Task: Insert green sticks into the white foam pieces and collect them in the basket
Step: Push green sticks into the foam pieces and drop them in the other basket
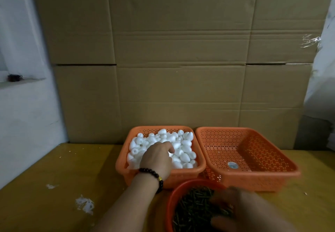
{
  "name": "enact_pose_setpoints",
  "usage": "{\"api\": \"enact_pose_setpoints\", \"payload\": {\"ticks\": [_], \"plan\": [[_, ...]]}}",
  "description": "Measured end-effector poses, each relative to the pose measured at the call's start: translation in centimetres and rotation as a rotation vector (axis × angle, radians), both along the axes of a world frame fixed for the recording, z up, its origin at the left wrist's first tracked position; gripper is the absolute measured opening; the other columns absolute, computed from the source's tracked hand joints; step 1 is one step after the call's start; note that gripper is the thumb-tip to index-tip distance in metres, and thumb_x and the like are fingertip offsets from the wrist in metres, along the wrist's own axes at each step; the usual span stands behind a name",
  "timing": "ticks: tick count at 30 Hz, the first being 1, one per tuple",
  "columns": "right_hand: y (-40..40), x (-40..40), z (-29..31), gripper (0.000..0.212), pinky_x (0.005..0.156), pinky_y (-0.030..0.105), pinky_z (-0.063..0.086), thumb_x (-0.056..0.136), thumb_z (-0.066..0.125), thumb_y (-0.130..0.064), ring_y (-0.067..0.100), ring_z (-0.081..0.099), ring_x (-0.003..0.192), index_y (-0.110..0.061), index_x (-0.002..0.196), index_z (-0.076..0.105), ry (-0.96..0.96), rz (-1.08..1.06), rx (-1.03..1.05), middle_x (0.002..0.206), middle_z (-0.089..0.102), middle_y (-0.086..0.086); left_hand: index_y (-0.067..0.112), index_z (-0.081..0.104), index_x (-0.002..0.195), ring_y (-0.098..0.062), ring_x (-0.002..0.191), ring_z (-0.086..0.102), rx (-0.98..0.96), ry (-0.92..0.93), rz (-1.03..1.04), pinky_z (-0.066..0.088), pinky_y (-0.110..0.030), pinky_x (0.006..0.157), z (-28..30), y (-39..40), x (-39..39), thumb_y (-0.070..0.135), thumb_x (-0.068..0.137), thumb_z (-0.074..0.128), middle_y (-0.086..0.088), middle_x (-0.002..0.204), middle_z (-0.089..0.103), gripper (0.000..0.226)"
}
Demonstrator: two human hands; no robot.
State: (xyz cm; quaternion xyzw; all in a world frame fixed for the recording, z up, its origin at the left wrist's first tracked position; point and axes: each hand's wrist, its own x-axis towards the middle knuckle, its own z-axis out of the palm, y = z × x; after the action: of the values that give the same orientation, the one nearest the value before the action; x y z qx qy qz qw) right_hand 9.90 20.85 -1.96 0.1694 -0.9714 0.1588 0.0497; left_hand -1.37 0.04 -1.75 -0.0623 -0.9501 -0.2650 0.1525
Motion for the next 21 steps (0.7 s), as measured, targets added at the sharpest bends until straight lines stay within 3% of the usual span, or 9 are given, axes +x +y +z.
{"api": "enact_pose_setpoints", "payload": {"ticks": [2, 4, 5, 8, 13, 16, 19, 21], "plan": [[-1.1, 0.2, 0.0, 0.032, 0.096, 0.008, 0.02, 0.079, 0.061, -0.058, -0.012, 0.03, 0.109, -0.069, 0.106, 0.047, -0.079, 0.032, -0.02, 0.11, 0.035, -0.036, 0.029, 0.064, 0.112, -0.014, 0.109, 0.057, -0.017, -0.143, -0.046, 0.05, -0.029, 0.093, -0.3, 0.0, -1.4, 0.011, 0.086, 0.062, 0.002, 0.121, 0.061, 0.031], [-1.8, 0.7, 0.1, 0.041, 0.095, 0.008, 0.021, 0.08, 0.062, -0.057, -0.013, 0.028, 0.101, -0.086, 0.084, 0.032, -0.09, 0.007, -0.058, 0.098, 0.034, -0.04, 0.033, 0.066, 0.11, -0.016, 0.118, 0.053, -0.054, -0.238, -0.119, 0.045, -0.032, 0.1, -0.2, -0.1, -2.4, 0.019, 0.082, 0.068, 0.002, 0.128, 0.057, 0.031], [-1.8, 0.8, -0.3, 0.041, 0.099, 0.011, 0.022, 0.082, 0.06, -0.057, -0.012, 0.03, 0.105, -0.086, 0.085, 0.032, -0.09, 0.023, -0.066, 0.1, 0.034, -0.04, 0.034, 0.067, 0.108, -0.014, 0.114, 0.053, -0.064, -0.275, -0.162, 0.044, -0.028, 0.099, 0.0, -0.1, -2.8, 0.023, 0.081, 0.071, 0.003, 0.125, 0.058, 0.03], [-1.6, 0.5, -1.4, 0.028, 0.104, 0.02, 0.025, 0.085, 0.057, -0.054, -0.005, 0.037, 0.12, -0.063, 0.11, 0.047, -0.043, 0.068, -0.013, 0.12, 0.04, -0.032, 0.037, 0.067, 0.108, -0.004, 0.098, 0.052, -0.117, -0.344, -0.256, 0.039, -0.02, 0.088, 0.1, -0.2, -3.3, 0.031, 0.082, 0.072, 0.01, 0.109, 0.06, 0.026], [-2.1, 0.0, -2.4, 0.033, 0.097, 0.015, 0.034, 0.084, 0.054, -0.054, -0.005, 0.045, 0.103, -0.046, 0.115, 0.051, -0.059, 0.088, 0.007, 0.107, 0.043, -0.025, 0.039, 0.069, 0.102, -0.01, 0.124, 0.039, -0.292, -0.301, -0.293, 0.024, -0.026, 0.093, 0.7, 0.4, -3.4, 0.036, 0.085, 0.067, 0.014, 0.114, 0.057, 0.017], [-2.2, -0.3, -2.5, 0.029, 0.091, 0.012, 0.036, 0.083, 0.055, -0.052, -0.006, 0.046, 0.099, -0.041, 0.11, 0.054, -0.054, 0.062, -0.015, 0.104, 0.044, -0.025, 0.037, 0.069, 0.107, -0.017, 0.137, 0.029, -0.356, -0.343, -0.33, 0.021, -0.029, 0.095, 1.7, 0.7, -3.1, 0.03, 0.09, 0.064, 0.012, 0.13, 0.054, 0.019], [-2.2, -0.4, -2.5, 0.027, 0.089, 0.011, 0.036, 0.083, 0.056, -0.05, -0.007, 0.047, 0.097, -0.038, 0.107, 0.056, -0.065, 0.049, -0.035, 0.104, 0.045, -0.023, 0.035, 0.067, 0.113, -0.025, 0.147, -0.006, -0.553, -0.328, -0.323, 0.003, -0.044, 0.115, 2.6, 1.2, -2.8, 0.03, 0.092, 0.061, 0.009, 0.159, 0.017, 0.022], [-2.2, -0.4, -2.5, 0.026, 0.09, 0.012, 0.038, 0.082, 0.057, -0.049, -0.006, 0.048, 0.096, -0.037, 0.106, 0.056, -0.056, 0.045, -0.045, 0.104, 0.047, -0.022, 0.031, 0.064, 0.119, -0.028, 0.147, -0.009, -0.647, -0.319, -0.284, -0.005, -0.05, 0.116, 3.0, 1.5, -2.7, 0.035, 0.092, 0.06, 0.006, 0.161, 0.005, 0.028]]}}
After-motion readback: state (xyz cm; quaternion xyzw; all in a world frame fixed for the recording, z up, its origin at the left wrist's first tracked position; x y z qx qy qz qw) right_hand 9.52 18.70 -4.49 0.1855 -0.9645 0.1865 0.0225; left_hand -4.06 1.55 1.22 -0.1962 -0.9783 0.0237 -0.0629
